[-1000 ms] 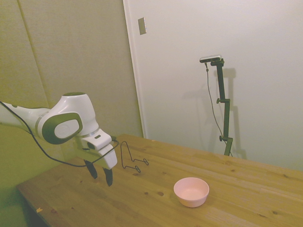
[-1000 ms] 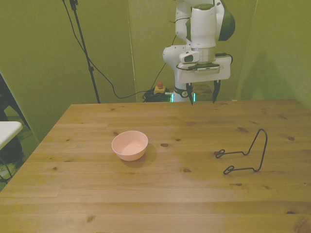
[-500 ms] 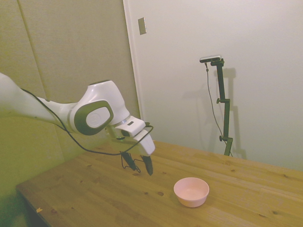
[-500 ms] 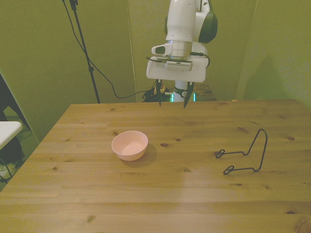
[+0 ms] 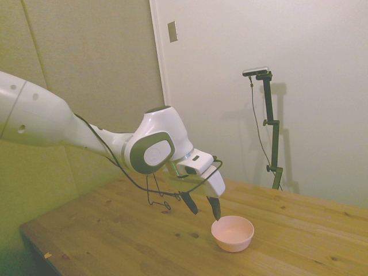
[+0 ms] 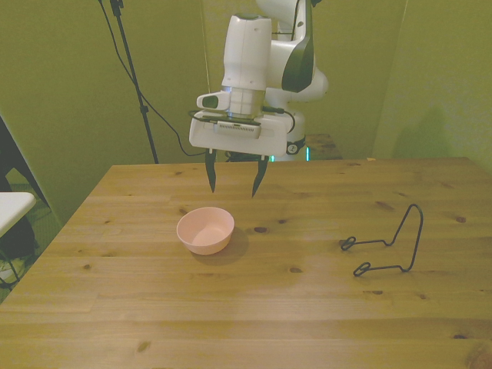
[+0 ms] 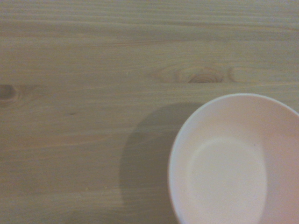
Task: Load the bowl
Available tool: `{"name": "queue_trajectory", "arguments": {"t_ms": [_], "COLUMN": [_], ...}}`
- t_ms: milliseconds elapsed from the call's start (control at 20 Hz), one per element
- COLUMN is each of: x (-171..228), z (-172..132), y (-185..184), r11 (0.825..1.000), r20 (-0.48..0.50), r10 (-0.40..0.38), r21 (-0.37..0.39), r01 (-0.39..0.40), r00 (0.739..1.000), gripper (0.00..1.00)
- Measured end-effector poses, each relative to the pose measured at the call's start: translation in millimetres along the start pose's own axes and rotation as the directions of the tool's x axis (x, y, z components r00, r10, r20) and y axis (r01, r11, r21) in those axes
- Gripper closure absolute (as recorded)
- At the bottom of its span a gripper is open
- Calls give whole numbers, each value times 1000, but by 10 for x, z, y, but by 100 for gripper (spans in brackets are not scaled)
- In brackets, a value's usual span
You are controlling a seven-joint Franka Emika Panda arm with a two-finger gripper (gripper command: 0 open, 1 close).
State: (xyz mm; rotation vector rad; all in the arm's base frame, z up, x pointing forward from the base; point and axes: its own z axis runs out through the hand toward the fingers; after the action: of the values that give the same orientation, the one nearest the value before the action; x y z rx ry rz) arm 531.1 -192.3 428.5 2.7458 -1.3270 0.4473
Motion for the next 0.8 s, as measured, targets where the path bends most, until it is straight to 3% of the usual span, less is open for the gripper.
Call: {"name": "queue_trajectory", "arguments": {"t_ms": [450,500,800], "x": [139,163,281], "z": [599,649,741], "y": [-199,-197,-144], "r11": [999,999,998], "r20": [38,43,49], "r10": [2,10,52], "r21": [-38,-40,-38], "r01": [-1,-9,-50], "r00": [999,999,997], "gripper": [0,100,100]}}
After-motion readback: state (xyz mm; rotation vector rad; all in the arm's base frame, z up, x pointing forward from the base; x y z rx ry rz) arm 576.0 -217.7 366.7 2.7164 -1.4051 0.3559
